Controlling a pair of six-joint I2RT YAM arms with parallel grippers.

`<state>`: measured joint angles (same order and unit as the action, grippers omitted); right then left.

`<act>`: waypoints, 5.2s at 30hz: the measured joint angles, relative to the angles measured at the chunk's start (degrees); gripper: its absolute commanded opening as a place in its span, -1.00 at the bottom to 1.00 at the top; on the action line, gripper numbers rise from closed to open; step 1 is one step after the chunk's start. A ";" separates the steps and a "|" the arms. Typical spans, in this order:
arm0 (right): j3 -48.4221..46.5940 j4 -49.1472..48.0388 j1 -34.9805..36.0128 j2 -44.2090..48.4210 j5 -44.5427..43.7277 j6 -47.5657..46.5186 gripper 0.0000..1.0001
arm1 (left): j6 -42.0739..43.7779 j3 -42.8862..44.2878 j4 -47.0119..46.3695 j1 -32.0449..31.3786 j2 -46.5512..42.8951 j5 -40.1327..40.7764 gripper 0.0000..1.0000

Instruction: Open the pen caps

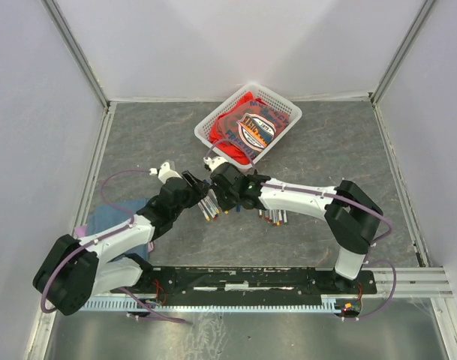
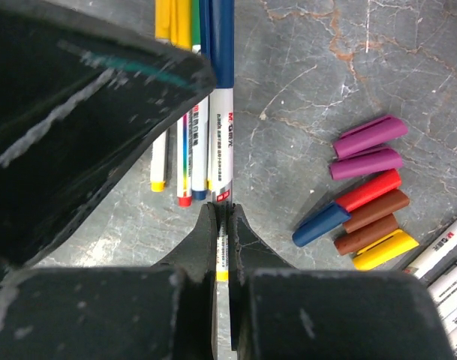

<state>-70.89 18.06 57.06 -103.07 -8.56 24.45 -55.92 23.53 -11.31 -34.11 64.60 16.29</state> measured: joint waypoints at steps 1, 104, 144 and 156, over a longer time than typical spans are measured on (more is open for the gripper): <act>0.42 -0.15 0.20 0.50 0.13 0.15 -0.98 | -0.11 0.31 -0.26 0.13 0.26 -0.35 0.25; 12.55 -12.35 -1.79 11.80 -4.20 1.79 -0.98 | -4.13 9.97 -10.25 -2.38 9.42 -6.82 -0.94; 23.87 6.38 -19.06 24.74 -11.23 8.13 -0.80 | 12.98 18.93 -0.46 -8.41 29.83 -7.06 -0.79; 23.87 6.10 -19.30 18.95 -11.23 7.15 -0.71 | 13.38 20.22 -0.28 -9.11 32.15 -5.84 -0.54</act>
<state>-47.03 24.16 37.76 -84.12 -19.79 31.59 -42.54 43.75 -11.60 -43.22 96.75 10.46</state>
